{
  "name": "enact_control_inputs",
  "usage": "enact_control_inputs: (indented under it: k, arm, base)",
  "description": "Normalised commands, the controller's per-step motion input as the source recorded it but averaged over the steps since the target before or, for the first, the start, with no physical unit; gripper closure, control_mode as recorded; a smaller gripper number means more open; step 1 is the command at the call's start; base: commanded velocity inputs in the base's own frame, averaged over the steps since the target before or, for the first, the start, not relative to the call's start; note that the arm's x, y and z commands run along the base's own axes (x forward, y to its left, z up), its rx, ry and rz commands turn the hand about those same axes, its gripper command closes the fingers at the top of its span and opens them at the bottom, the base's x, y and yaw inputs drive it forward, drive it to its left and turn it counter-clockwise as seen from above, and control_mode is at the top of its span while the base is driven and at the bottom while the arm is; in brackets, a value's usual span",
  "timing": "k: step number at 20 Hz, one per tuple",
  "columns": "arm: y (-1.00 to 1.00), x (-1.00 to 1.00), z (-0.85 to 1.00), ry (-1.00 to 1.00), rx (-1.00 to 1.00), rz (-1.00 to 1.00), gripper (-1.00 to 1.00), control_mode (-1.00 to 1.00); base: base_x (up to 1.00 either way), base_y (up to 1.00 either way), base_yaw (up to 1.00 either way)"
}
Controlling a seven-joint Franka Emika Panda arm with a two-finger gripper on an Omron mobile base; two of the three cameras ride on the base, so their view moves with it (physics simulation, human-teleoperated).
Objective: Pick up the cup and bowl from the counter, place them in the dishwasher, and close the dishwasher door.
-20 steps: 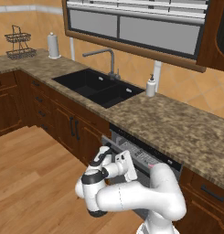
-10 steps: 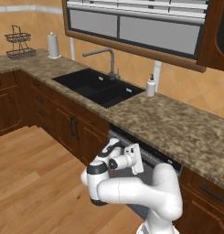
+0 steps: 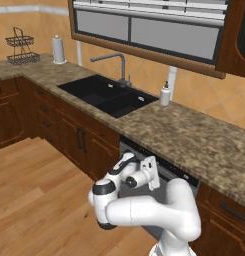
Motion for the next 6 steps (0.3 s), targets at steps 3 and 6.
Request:
enact_control_inputs:
  k: [3, 6]
  arm:
    - [-0.29, 0.34, -0.99, -0.15, -0.88, 0.12, -1.0, -1.0]
    - [-0.16, 0.26, -1.0, -0.18, -0.85, 0.15, -1.0, -1.0]
  base:
    - [0.0, 0.0, 0.0]
    - [0.0, 0.0, 0.0]
